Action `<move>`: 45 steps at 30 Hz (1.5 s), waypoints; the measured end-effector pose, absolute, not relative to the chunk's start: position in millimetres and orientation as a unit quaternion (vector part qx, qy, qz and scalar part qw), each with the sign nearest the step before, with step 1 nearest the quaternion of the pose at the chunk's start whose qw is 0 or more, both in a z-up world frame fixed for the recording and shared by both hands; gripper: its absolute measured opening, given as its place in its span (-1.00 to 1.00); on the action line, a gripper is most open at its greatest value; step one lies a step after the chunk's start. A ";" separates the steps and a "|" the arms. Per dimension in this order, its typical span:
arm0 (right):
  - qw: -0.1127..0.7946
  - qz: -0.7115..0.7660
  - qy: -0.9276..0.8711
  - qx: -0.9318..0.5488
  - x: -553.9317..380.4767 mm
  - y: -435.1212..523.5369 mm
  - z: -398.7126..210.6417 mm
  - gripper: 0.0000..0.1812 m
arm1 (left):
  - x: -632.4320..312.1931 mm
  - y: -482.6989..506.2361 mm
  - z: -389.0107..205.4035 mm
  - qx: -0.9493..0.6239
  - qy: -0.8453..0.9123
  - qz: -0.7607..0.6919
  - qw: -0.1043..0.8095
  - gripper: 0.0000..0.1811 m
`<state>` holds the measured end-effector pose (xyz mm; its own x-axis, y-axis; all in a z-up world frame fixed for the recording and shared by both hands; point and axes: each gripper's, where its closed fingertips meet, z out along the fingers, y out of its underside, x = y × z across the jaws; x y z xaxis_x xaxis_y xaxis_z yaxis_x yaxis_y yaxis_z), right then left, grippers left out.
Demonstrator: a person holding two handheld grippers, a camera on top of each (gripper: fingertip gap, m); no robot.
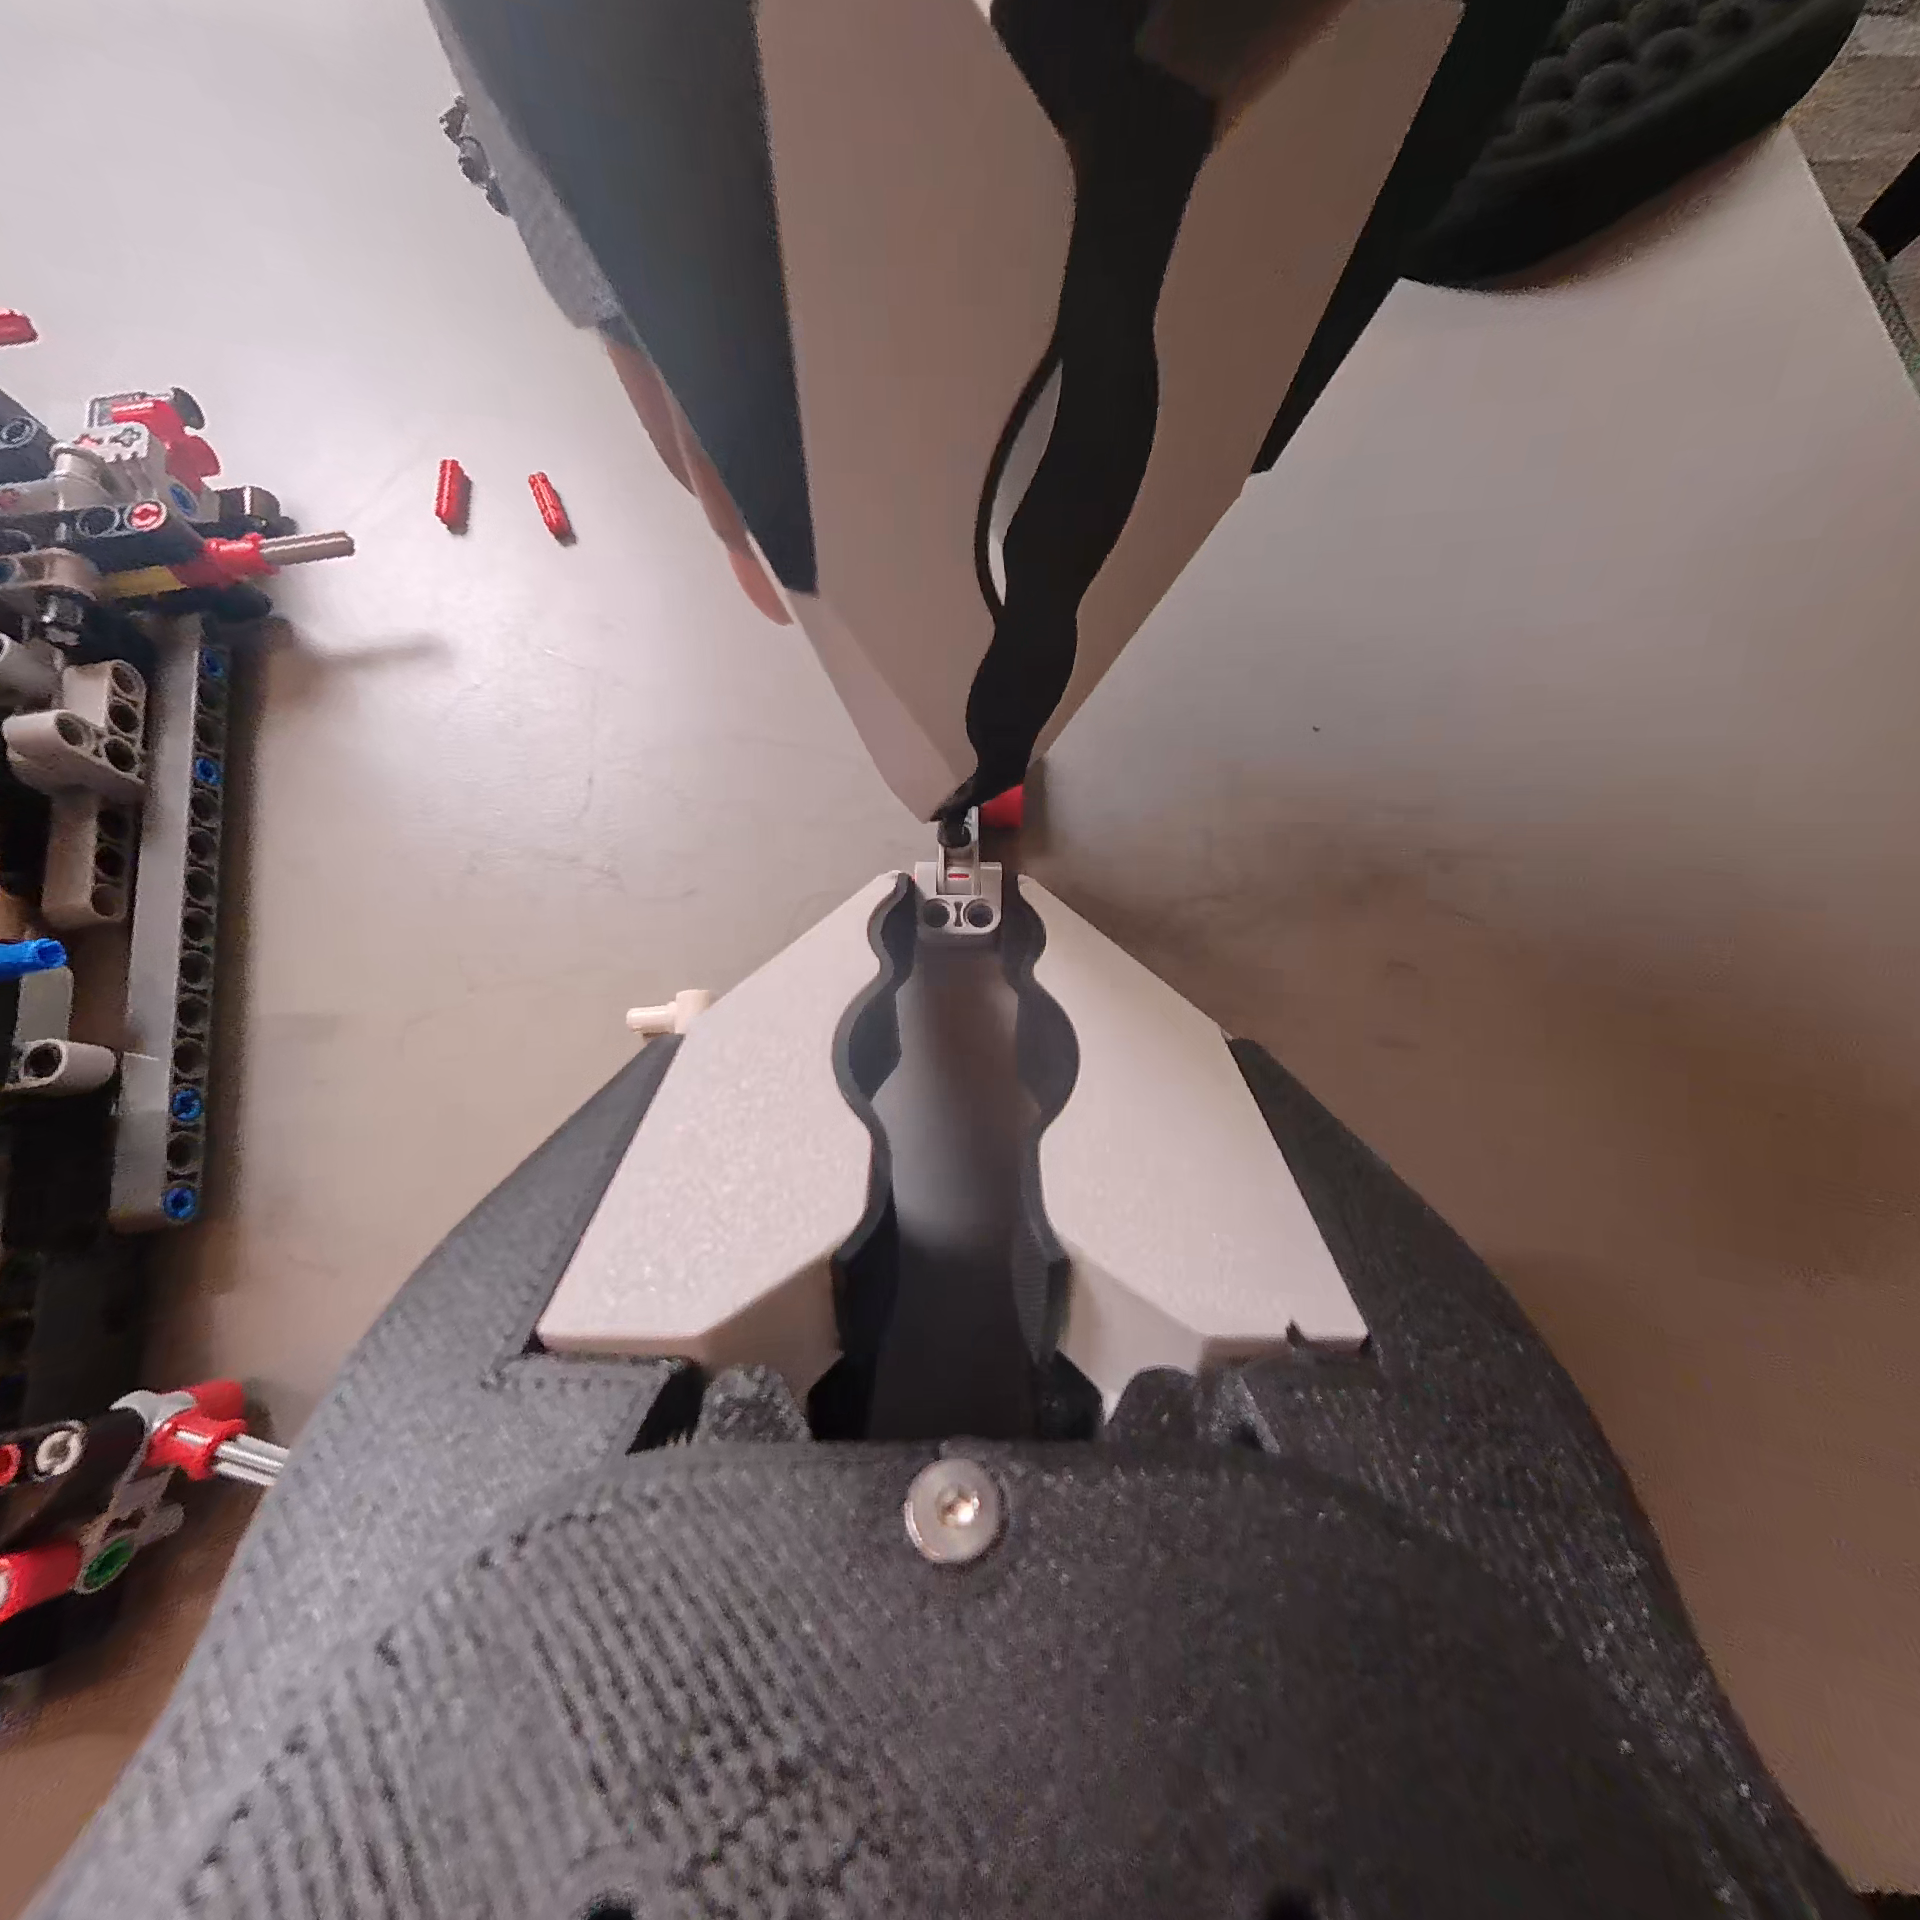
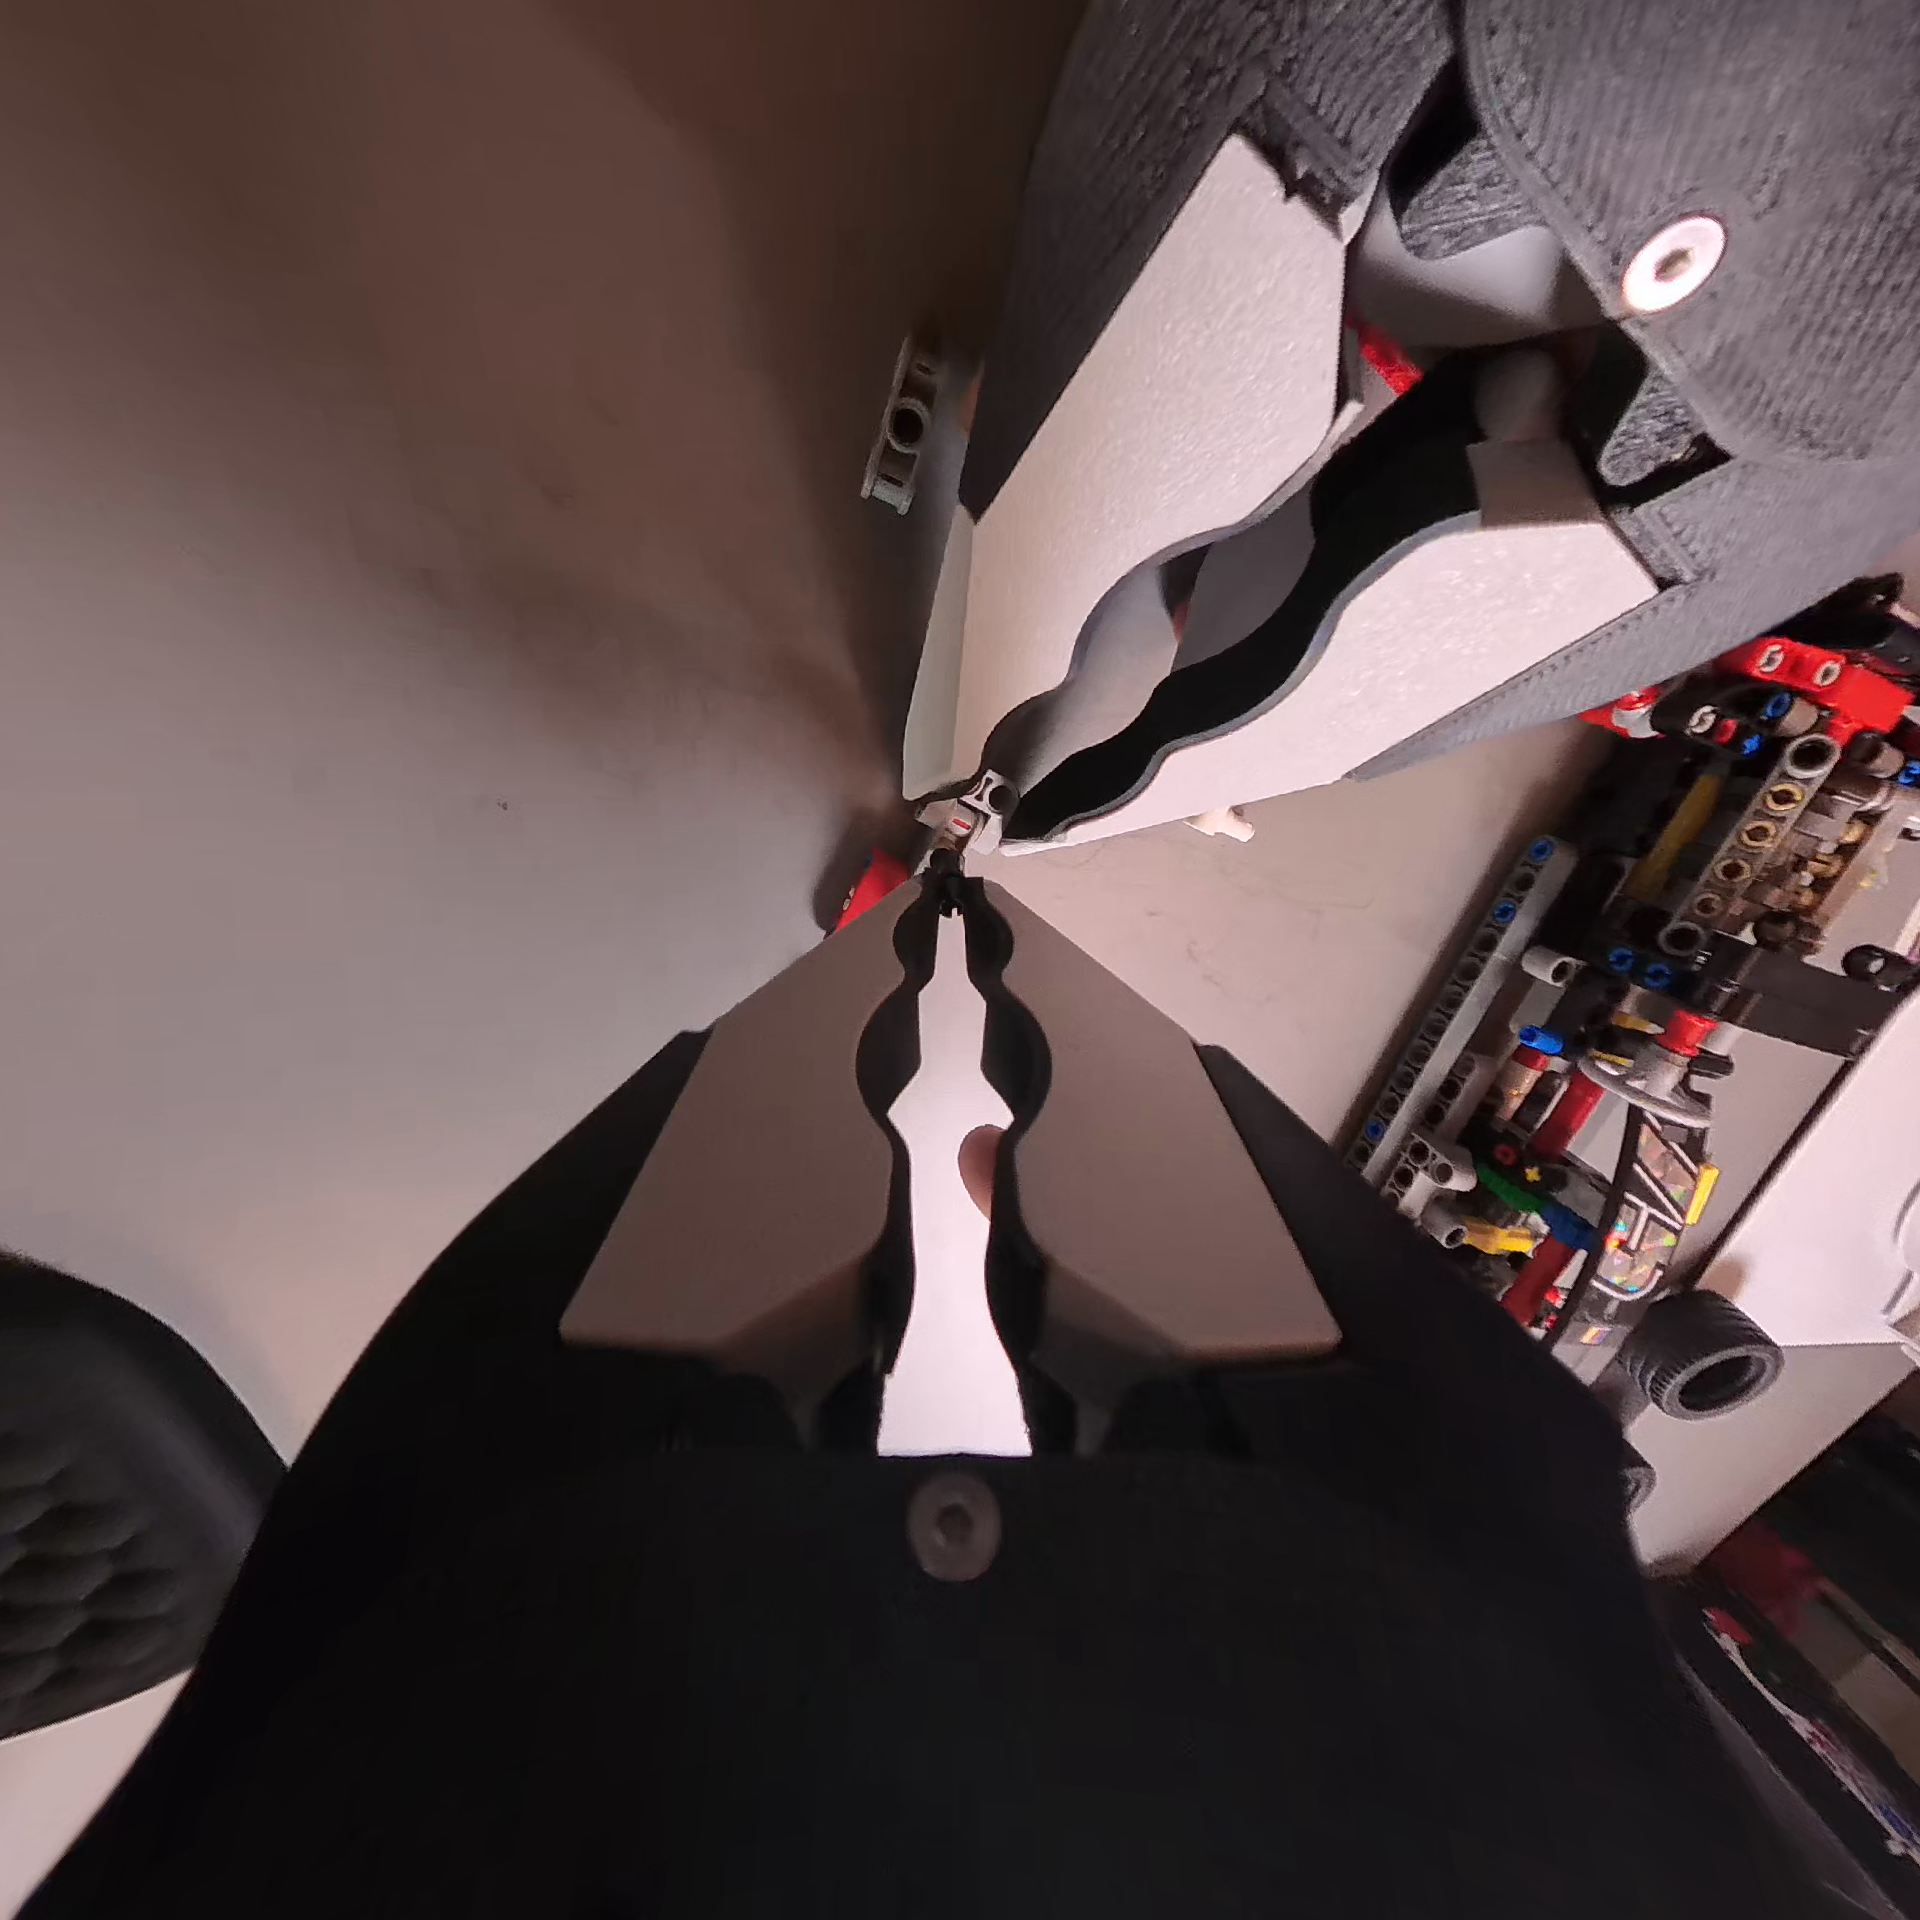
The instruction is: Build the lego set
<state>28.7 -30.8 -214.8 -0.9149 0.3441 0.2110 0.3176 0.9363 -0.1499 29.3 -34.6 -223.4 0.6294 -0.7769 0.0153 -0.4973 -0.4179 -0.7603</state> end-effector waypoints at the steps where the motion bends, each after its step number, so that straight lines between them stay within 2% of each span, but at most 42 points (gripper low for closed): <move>1: 0.114 0.054 -0.977 -0.170 28.8 -31.1 -214.9 -0.97 | 29.5 -34.8 -223.4 -0.821 0.389 -0.187 0.374 -0.84; 30: 0.006 -0.055 -0.997 -0.057 32.5 -35.2 -222.4 -0.97 | 31.9 -37.0 -224.0 -0.818 0.394 -0.210 0.363 -0.84; 35: 0.028 -0.047 -0.993 -0.103 32.1 -34.6 -221.5 -0.96 | 31.8 -37.1 -223.2 -0.817 0.392 -0.212 0.366 -0.84; 38: 0.043 0.018 -0.985 -0.165 33.7 -38.8 -211.6 -0.88 | 31.2 -37.0 -222.6 -0.817 0.389 -0.213 0.368 -0.84; 45: 0.092 0.127 -0.951 -0.265 30.5 -38.4 -208.7 -0.91 | 31.9 -36.4 -223.1 -0.818 0.390 -0.209 0.368 -0.84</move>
<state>30.5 -38.4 -208.7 -0.8427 0.5274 0.1081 0.4807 0.8276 -0.2900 31.9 -36.4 -223.1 0.6082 -0.7920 0.0542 -0.4843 -0.4243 -0.7651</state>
